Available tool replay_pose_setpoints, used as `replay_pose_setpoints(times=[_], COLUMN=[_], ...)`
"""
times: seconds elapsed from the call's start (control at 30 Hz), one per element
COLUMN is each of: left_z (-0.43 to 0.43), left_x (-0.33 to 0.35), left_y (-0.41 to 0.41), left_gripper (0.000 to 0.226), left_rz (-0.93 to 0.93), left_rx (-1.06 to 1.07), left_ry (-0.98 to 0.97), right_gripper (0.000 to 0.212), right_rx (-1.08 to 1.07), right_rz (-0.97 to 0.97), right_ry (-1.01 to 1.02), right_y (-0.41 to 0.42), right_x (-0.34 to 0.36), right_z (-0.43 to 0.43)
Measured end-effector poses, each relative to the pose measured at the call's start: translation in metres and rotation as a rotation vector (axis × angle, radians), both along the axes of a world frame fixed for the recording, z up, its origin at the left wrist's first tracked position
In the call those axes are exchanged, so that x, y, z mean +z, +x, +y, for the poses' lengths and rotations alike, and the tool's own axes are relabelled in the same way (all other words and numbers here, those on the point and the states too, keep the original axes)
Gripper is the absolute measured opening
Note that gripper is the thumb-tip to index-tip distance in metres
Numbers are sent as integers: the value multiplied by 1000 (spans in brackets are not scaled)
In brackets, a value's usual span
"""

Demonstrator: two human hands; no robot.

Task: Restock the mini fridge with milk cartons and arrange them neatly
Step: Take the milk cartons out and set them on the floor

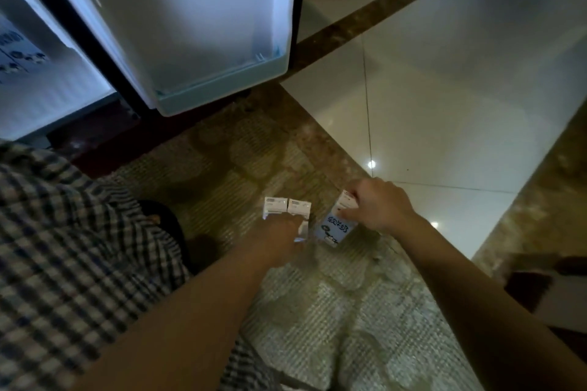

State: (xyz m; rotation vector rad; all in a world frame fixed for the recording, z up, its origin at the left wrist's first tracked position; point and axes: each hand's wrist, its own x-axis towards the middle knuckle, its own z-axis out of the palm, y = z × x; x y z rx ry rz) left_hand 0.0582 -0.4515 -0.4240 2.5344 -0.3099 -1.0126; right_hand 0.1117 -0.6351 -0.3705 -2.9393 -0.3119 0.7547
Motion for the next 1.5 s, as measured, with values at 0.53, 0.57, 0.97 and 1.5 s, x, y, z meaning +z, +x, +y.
replay_pose_setpoints(times=[0.53, 0.57, 0.97, 1.5], left_z=[14, 12, 13, 65], left_x=[-32, -32, -25, 96], left_y=[-11, -12, -5, 45], left_gripper=[61, 62, 52, 41], left_rz=[196, 195, 183, -18], left_rx=[-51, -53, 14, 7], left_ry=[282, 288, 201, 240], right_gripper=[33, 33, 29, 15], right_rx=[-297, -306, -176, 141], right_rz=[96, 96, 135, 1], right_ry=[-74, -74, -91, 3], right_y=[-25, -24, -13, 48], right_x=[-108, -109, -102, 29], right_z=[16, 19, 27, 84])
